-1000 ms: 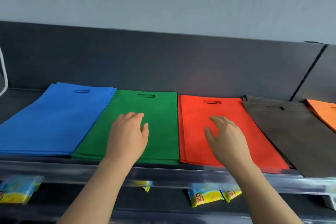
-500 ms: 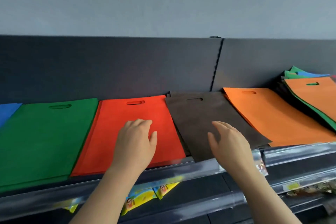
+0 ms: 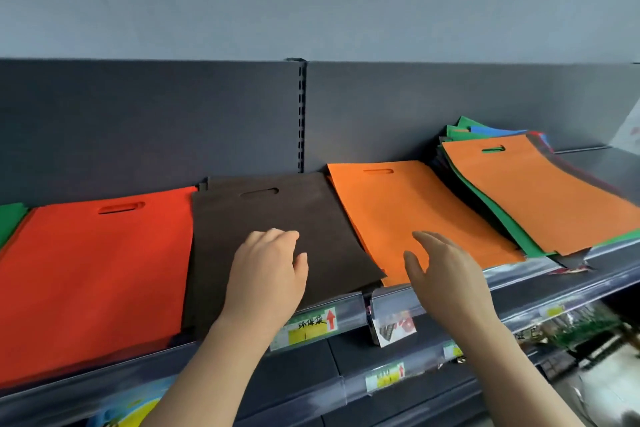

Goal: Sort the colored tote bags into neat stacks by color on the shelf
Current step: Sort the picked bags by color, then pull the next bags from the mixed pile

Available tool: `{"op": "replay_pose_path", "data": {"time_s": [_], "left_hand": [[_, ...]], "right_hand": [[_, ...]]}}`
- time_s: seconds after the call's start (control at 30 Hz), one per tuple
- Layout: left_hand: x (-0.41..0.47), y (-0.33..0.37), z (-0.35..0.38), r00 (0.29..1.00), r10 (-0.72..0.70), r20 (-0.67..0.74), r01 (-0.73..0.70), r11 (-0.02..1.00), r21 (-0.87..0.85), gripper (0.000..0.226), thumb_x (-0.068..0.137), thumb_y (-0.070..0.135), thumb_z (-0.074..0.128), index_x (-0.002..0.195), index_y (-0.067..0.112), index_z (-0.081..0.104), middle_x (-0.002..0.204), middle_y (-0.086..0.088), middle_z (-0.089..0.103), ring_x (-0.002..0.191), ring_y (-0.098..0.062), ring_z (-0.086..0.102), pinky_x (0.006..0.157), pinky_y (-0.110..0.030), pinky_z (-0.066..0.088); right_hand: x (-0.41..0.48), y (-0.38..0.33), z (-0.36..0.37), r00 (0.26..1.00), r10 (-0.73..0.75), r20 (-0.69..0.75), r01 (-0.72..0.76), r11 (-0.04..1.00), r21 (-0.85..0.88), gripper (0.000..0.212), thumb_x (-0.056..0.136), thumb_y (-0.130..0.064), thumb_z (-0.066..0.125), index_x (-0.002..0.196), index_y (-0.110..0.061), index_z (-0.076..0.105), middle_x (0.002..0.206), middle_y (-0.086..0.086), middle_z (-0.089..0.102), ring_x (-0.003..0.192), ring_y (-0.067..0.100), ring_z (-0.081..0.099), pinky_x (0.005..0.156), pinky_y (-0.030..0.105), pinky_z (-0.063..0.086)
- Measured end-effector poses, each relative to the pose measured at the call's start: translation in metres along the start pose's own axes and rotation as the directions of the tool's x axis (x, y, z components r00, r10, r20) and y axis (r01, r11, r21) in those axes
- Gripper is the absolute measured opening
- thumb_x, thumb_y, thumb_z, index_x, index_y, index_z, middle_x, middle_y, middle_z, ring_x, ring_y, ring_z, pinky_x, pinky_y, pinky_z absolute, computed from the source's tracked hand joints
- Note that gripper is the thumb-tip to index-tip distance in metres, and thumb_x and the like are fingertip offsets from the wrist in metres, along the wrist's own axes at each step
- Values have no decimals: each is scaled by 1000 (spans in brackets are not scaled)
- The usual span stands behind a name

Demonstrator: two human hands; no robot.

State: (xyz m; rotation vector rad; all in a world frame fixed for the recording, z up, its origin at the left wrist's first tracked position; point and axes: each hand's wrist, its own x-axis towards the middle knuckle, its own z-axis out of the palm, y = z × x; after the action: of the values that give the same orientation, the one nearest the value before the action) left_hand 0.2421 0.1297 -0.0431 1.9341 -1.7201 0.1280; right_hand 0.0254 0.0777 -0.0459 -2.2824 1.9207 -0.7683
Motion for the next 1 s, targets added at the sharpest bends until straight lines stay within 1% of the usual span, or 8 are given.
{"op": "replay_pose_path", "data": {"time_s": [0.23, 0.33, 0.47, 0.63, 0.77, 0.83, 0.9, 1.0], "left_hand": [[38, 47, 35, 993, 104, 59, -103, 994, -30, 41, 97, 35, 44, 135, 23, 49, 129, 9, 55, 120, -11, 45, 99, -25, 37], [55, 72, 53, 988, 136, 71, -133, 990, -43, 34, 96, 35, 45, 125, 21, 57, 119, 8, 60, 112, -12, 49, 94, -25, 40], [73, 111, 77, 980, 181, 86, -176, 982, -69, 35, 97, 34, 44, 126, 19, 56, 121, 7, 59, 115, -14, 48, 97, -28, 40], [93, 171, 111, 983, 162, 87, -156, 986, -63, 32, 96, 33, 43, 119, 18, 59, 117, 5, 60, 110, -17, 49, 94, -30, 41], [107, 226, 139, 985, 124, 119, -107, 985, -136, 37, 97, 36, 42, 128, 20, 54, 120, 5, 58, 114, -16, 48, 95, -28, 41], [112, 252, 149, 985, 86, 152, -54, 977, -206, 37, 96, 39, 44, 125, 18, 55, 114, 3, 60, 109, -16, 52, 91, -30, 45], [117, 278, 160, 978, 35, 206, 24, 961, -277, 38, 95, 42, 47, 120, 15, 56, 104, 0, 63, 95, -16, 58, 83, -35, 50], [121, 304, 174, 965, -47, 260, 139, 927, -349, 45, 92, 47, 50, 121, 13, 52, 98, -3, 64, 84, -17, 62, 78, -39, 53]], "right_hand": [[28, 46, -9, 998, 59, -38, -59, 998, -11, 42, 93, -29, 53, 132, -12, 53, 136, 1, 54, 124, 19, 51, 97, 31, 43], [42, 72, -15, 996, 68, -57, -70, 997, -25, 43, 93, -29, 54, 132, -12, 53, 136, 0, 54, 124, 18, 50, 100, 30, 41], [62, 114, -28, 993, 92, -67, -96, 994, -52, 34, 92, -24, 54, 121, -8, 61, 126, 4, 61, 113, 23, 57, 90, 33, 46], [96, 183, -48, 993, 77, -86, -85, 993, -86, 39, 92, -27, 53, 128, -12, 57, 130, 2, 58, 118, 22, 54, 93, 31, 43], [129, 246, -65, 990, 116, -81, -126, 983, -136, 40, 93, -29, 51, 128, -11, 56, 131, 3, 57, 117, 25, 54, 92, 34, 43], [142, 274, -73, 988, 142, -65, -151, 974, -170, 32, 94, -27, 49, 117, -8, 60, 122, 7, 61, 109, 29, 57, 86, 35, 45], [151, 302, -79, 986, 162, -50, -169, 965, -199, 23, 94, -24, 45, 96, -9, 62, 106, 9, 64, 96, 30, 58, 74, 35, 43], [157, 330, -81, 985, 171, -18, -171, 966, -195, 27, 94, -21, 39, 71, -13, 49, 84, 3, 57, 83, 28, 57, 64, 30, 31]]}}
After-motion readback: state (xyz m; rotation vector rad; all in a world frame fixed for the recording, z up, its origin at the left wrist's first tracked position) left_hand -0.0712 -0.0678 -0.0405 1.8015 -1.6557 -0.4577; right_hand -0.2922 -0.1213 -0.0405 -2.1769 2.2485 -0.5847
